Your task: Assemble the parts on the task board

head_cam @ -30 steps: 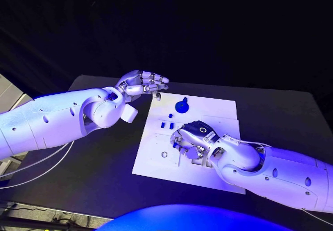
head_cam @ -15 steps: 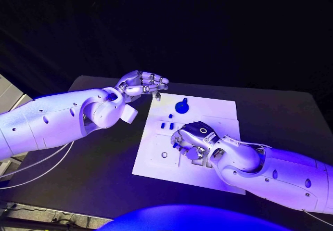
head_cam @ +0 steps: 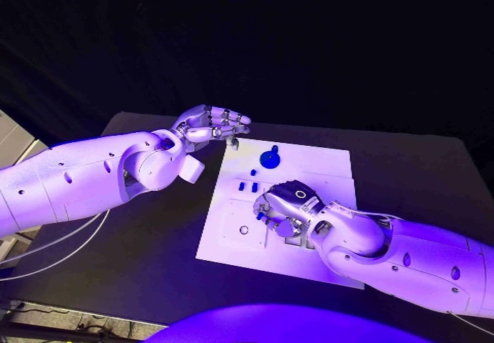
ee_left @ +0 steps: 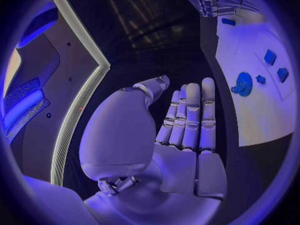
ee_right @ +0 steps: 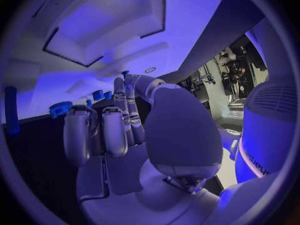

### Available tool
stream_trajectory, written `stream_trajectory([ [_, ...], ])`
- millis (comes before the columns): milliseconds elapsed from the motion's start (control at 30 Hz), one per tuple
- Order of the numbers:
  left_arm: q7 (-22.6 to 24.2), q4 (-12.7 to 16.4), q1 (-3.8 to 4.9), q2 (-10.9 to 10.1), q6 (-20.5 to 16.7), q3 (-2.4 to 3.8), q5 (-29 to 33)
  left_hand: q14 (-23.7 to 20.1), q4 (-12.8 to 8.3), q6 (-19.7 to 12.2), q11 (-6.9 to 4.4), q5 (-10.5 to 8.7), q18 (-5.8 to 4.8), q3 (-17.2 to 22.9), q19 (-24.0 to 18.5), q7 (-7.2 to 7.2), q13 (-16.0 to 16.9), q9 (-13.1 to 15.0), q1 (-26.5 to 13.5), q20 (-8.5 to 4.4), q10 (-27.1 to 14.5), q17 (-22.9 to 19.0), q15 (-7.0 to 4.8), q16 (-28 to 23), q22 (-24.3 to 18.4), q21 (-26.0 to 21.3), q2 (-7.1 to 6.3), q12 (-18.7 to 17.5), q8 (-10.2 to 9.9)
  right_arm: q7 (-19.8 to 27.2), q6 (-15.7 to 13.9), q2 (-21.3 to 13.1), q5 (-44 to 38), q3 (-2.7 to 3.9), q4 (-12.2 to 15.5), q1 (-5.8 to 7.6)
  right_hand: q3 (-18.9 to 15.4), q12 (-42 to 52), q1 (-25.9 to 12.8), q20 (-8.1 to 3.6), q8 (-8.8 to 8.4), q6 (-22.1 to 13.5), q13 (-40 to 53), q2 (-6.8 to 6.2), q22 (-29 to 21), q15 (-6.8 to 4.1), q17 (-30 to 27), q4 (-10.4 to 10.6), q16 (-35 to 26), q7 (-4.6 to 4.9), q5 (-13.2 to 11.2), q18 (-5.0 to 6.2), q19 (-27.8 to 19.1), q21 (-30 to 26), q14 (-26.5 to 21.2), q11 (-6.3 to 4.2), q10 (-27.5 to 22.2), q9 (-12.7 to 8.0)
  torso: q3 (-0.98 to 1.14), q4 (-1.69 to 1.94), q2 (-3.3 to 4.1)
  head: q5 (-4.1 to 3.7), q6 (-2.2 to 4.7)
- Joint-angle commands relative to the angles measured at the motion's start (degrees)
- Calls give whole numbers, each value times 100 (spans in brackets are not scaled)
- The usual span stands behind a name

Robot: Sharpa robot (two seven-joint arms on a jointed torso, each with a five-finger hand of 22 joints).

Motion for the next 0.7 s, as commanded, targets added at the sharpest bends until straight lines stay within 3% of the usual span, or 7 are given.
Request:
stream_trajectory([
  [33,23,13,-2,6,94,5,31,-12,-6,-33,10,3,82,-31,45,23,9,-5,70,2,-50,-6,18,-34,-6,-21,-2,19,-27,-87,189,19,-180,0,2,-6,27,41,7,-56,32,25,10,38,281,-32,4,-23,28,3,32,-114,111,30,245,-62,83,11,2,2,3,-5,-6],
  [400,20,15,-2,4,95,5,30,-12,-6,-33,10,3,82,-31,45,23,9,-5,70,2,-50,-6,18,-34,-6,-21,-2,19,-27,-92,337,72,-235,-1,-37,-7,13,32,-33,-53,34,5,7,11,260,-27,-27,-22,20,7,27,-109,97,10,237,-55,67,34,-2,1,1,-2,-10],
  [533,18,16,-2,1,94,5,30,-11,-1,-40,13,3,82,-50,65,26,10,-6,83,3,-66,-15,21,-44,-25,-44,8,35,-28,-48,347,84,-187,-2,-66,-7,-44,11,-175,-25,-39,-144,-31,-74,216,17,-74,34,13,46,23,-98,64,-35,222,-4,-113,44,-2,0,1,-1,-12],
  [700,13,18,-2,-4,93,5,30,-11,-1,-40,13,3,82,-50,65,26,10,-6,83,3,-66,-15,21,-44,-25,-44,8,35,-28,-27,290,80,-152,-3,-90,-7,-223,30,-440,100,-349,-600,-97,-369,-362,156,-293,205,-68,139,22,35,-221,-561,153,160,-903,-45,0,-4,-1,1,-13],
])
